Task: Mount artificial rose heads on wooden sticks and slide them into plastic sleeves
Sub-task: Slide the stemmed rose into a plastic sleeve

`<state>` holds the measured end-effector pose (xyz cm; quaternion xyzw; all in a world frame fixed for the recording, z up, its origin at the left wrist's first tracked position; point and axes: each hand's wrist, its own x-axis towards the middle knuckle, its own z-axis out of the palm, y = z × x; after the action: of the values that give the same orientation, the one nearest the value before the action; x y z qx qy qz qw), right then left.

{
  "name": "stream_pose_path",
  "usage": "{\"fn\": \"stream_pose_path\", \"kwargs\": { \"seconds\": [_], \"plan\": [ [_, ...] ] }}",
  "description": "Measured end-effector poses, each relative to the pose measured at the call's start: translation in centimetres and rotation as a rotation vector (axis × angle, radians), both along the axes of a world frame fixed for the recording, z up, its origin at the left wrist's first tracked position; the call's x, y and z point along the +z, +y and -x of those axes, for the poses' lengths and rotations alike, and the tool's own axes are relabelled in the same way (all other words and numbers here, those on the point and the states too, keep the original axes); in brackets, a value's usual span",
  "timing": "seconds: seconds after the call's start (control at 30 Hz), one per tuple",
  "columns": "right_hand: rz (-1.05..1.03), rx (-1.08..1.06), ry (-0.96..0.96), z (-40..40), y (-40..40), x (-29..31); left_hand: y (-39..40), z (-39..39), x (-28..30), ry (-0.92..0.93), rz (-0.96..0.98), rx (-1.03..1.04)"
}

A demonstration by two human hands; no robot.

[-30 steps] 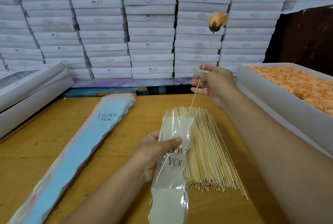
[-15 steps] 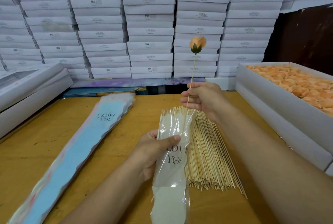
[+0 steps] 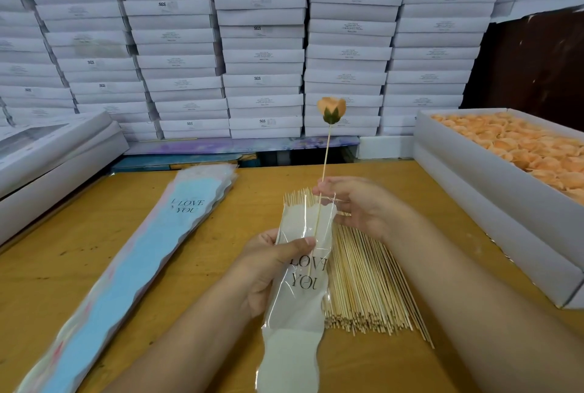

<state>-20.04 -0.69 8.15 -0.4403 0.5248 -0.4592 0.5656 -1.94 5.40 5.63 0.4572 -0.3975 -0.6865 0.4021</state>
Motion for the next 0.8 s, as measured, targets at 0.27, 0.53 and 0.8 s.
{"fn": "stream_pose_path", "kwargs": {
  "seconds": [0.27,0.53,0.8],
  "plan": [
    [0.027,-0.056,-0.144,1.0,-0.7,0.9,0.1,0.1,0.0,-0.025,-0.012,-0.037],
    [0.052,-0.116,-0.123,1.1,-1.2,1.8,0.4,0.3,-0.1,-0.029,-0.022,-0.059],
    [-0.025,-0.042,-0.097,-0.2,0.5,-0.4,-0.2,-0.3,0.0,-0.006,-0.006,0.004]
  ]
}}
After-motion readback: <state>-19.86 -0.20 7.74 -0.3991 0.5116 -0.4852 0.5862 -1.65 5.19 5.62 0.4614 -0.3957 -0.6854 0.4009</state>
